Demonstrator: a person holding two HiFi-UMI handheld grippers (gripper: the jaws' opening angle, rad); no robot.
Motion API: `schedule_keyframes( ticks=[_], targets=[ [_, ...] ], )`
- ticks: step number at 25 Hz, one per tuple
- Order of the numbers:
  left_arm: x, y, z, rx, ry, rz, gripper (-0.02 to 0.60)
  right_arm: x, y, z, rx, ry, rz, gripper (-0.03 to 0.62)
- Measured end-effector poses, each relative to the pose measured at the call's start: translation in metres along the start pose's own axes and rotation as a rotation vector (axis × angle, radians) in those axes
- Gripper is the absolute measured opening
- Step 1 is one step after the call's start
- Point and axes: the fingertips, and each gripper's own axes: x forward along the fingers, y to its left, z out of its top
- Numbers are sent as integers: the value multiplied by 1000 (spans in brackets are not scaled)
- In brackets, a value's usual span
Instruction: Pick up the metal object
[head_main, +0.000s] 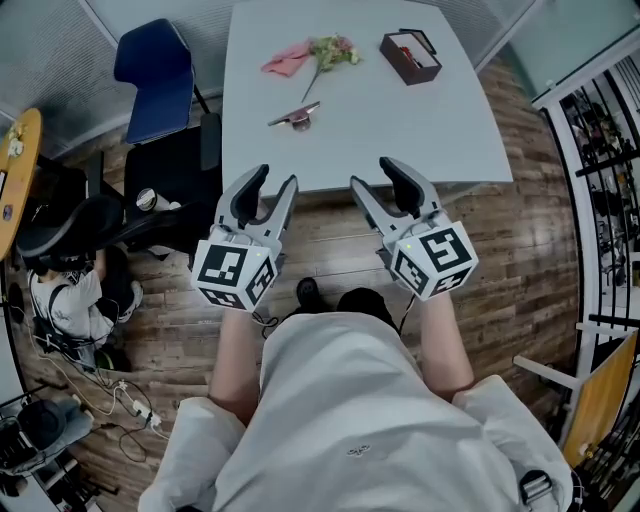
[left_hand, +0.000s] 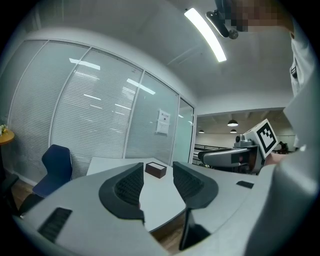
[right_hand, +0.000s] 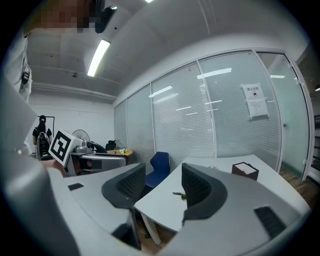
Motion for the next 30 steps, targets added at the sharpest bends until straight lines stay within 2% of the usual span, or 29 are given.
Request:
schedule_keyframes(
  ticks=[10,20,30],
  targets=[
    [15,11,-9,-17,29,-21,192,24,-7,-9,22,27,1,221],
    [44,47,-5,-18,26,61,193,83,-31,-8,-52,63,86,227],
    [94,92,4,-20,39,146,201,148,-69,0,-72,88,178,225]
  ],
)
